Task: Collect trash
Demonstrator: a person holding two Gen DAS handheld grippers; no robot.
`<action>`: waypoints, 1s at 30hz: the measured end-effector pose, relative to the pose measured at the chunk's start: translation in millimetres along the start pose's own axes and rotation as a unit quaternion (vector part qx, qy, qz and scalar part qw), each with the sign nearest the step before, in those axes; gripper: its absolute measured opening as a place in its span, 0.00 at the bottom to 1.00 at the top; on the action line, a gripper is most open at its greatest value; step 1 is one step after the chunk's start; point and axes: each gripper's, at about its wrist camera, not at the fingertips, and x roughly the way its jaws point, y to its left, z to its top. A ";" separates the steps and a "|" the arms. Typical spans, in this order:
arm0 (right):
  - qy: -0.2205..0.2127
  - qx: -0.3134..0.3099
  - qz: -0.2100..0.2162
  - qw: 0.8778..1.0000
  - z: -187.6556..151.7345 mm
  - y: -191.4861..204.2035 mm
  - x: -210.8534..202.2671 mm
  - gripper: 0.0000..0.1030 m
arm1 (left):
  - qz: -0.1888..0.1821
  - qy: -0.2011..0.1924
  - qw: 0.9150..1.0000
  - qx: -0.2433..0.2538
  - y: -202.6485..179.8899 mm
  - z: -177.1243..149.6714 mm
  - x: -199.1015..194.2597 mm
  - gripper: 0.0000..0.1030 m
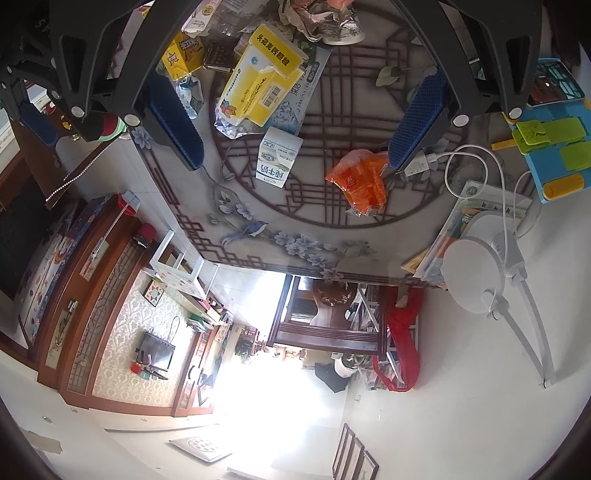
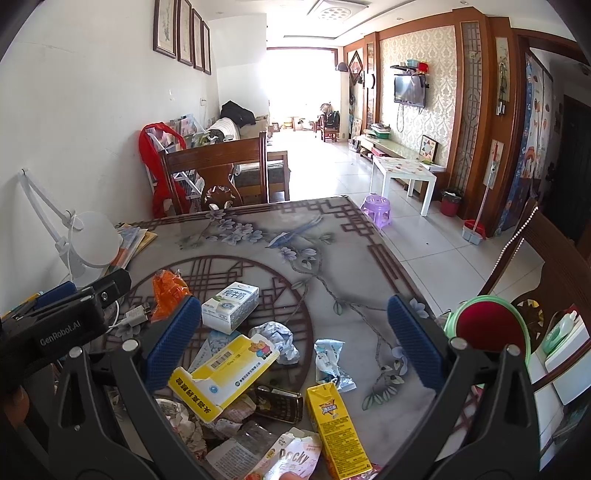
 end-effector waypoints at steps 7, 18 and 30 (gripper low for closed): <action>0.002 0.003 0.000 1.000 -0.1 -2.3 0.8 0.97 | 0.009 -0.003 1.000 -0.008 7.2 1.5 -0.5 0.93; 0.006 0.005 -0.003 1.000 -1.5 -5.7 1.5 0.97 | 0.018 -0.006 1.000 -0.015 8.4 1.3 -2.4 0.93; 0.011 0.007 -0.007 1.000 -3.5 -5.5 2.3 0.97 | 0.016 -0.005 1.000 -0.014 8.0 1.3 -1.2 0.93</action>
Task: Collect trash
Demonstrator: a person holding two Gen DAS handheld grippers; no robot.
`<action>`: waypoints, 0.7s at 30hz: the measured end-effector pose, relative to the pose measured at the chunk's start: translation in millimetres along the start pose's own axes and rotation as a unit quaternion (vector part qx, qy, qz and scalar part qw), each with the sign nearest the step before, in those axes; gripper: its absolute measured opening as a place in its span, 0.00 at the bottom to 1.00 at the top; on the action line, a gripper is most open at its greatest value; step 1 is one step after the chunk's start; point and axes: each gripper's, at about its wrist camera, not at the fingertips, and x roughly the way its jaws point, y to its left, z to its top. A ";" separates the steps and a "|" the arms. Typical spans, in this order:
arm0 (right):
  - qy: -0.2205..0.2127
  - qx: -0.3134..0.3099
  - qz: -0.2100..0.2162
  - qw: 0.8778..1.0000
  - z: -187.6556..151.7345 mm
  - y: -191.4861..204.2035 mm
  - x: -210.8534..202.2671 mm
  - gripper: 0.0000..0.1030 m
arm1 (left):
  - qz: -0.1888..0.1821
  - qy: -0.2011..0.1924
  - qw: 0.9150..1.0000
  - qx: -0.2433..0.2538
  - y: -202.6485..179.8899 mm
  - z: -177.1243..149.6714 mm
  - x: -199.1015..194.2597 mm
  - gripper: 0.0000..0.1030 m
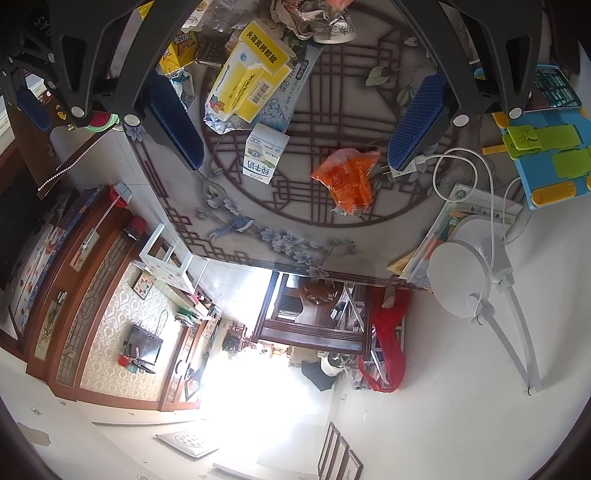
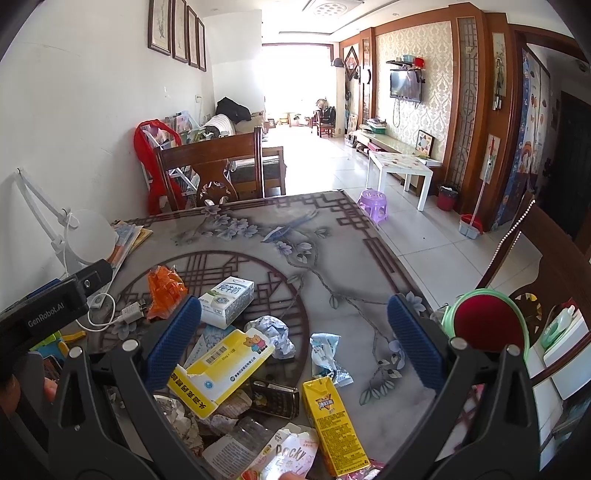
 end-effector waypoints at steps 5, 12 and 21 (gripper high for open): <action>0.002 -0.001 0.000 1.000 -0.9 1.7 -0.3 0.97 | 0.000 0.001 1.000 0.001 0.8 0.1 -0.2 0.93; 0.003 -0.001 -0.001 1.000 -1.4 2.4 -0.1 0.97 | 0.001 0.000 1.000 0.000 1.3 -0.2 0.4 0.93; 0.003 -0.001 -0.001 1.000 -1.8 2.6 -0.3 0.97 | 0.002 0.001 1.000 -0.001 6.4 -1.9 0.8 0.93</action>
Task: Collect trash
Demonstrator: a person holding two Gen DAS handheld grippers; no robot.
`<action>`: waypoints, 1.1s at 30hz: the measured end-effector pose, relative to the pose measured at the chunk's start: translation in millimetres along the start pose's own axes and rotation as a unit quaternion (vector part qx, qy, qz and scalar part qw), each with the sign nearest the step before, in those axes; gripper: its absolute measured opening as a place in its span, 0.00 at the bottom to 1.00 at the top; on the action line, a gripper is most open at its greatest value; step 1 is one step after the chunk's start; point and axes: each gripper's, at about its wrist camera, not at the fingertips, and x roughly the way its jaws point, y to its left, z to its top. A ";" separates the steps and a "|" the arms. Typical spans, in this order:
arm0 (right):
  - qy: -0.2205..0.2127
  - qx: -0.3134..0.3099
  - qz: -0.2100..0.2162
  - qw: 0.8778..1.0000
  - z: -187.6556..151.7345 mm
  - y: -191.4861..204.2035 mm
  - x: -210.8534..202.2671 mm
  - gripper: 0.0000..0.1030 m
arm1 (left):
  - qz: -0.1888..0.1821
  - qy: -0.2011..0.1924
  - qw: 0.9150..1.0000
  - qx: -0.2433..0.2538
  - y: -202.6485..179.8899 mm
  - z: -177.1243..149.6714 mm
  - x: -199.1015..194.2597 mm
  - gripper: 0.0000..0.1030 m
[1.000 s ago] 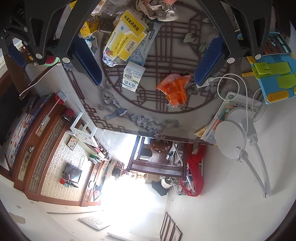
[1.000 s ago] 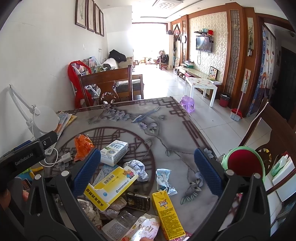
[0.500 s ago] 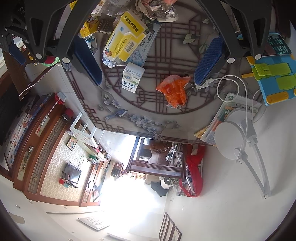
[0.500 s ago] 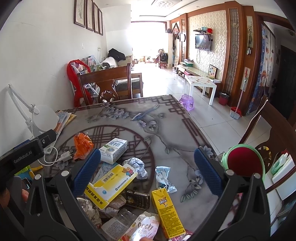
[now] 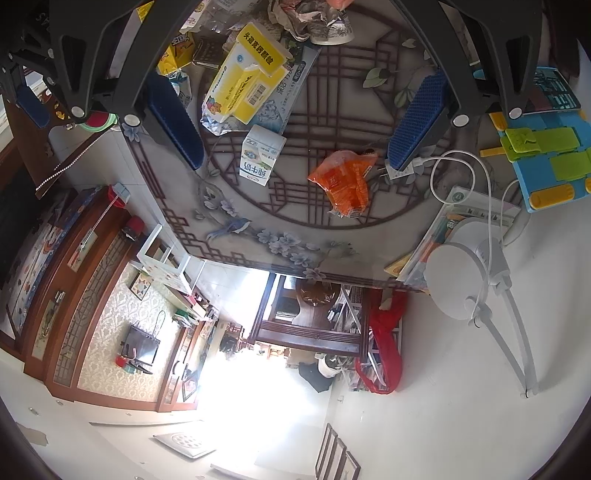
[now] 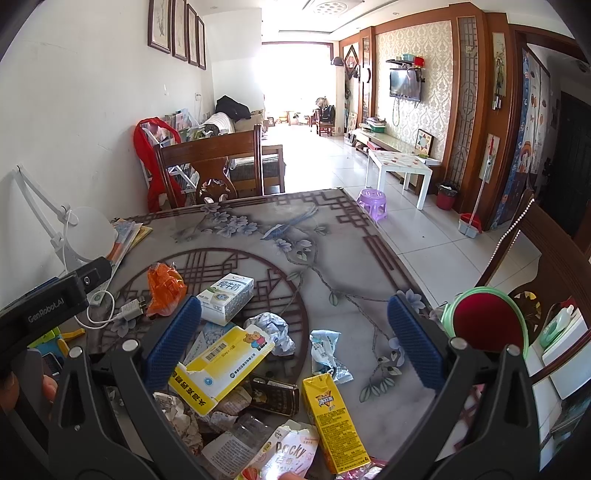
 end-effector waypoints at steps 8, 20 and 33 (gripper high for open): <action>0.001 0.003 -0.003 1.000 -2.1 -2.3 -0.2 0.97 | 0.000 0.000 1.000 0.000 -0.2 0.2 -0.1 0.93; 0.091 0.002 0.014 0.996 -12.5 -21.8 35.3 0.97 | -0.038 -0.003 0.999 -0.019 30.3 -5.5 3.9 0.93; 0.310 0.128 0.188 0.923 -50.7 25.5 170.9 0.97 | 0.026 0.130 0.990 -0.041 90.5 -36.0 43.2 0.92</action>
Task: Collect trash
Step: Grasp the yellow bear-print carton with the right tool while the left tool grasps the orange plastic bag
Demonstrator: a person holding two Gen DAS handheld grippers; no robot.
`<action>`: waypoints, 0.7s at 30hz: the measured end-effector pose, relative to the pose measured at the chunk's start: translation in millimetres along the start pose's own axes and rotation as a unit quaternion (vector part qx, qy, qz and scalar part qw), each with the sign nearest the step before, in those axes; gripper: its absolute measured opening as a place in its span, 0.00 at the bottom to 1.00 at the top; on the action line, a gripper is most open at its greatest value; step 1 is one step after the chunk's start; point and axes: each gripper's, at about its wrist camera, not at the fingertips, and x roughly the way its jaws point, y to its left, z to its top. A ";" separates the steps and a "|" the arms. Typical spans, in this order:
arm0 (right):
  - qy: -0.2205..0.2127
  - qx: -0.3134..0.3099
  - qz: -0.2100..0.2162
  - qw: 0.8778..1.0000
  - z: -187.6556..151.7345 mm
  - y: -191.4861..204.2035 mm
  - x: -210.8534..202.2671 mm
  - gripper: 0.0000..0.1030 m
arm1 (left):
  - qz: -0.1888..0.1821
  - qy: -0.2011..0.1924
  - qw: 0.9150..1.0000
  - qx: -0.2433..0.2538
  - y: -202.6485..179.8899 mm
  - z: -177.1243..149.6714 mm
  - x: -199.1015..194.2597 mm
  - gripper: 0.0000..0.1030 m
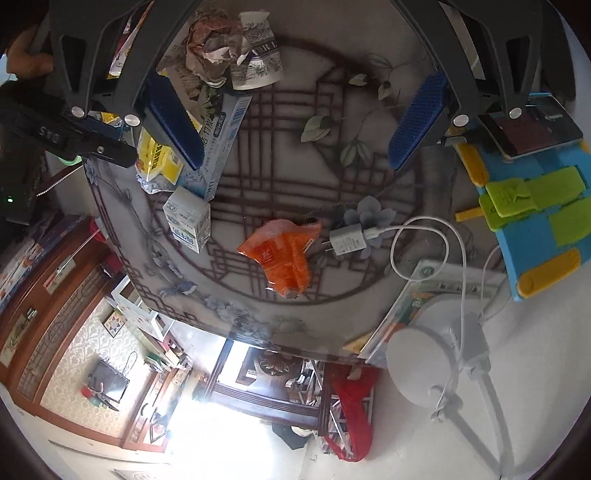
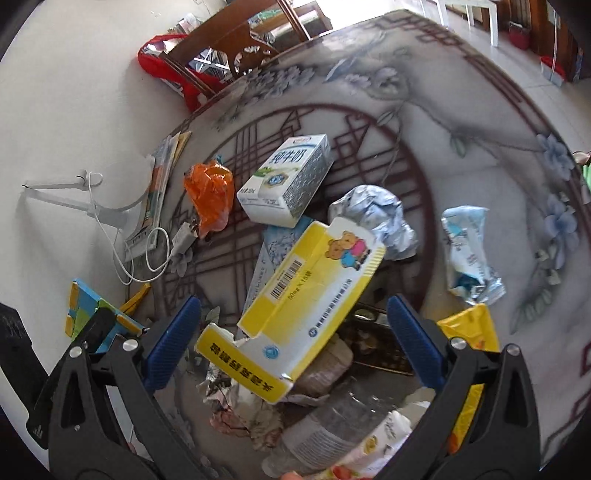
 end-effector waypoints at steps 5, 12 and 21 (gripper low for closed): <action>0.039 0.011 -0.007 0.999 7.3 1.4 34.4 0.93 | -0.012 0.020 1.000 -0.017 14.0 -10.8 12.1 0.90; 0.071 0.035 0.065 0.995 5.1 -15.0 52.5 0.45 | -0.036 0.039 0.999 -0.013 10.3 -1.4 42.2 0.74; -0.018 -0.011 0.075 0.997 4.7 1.1 -3.0 0.40 | -0.055 0.006 0.998 -0.004 -16.8 80.3 114.1 0.75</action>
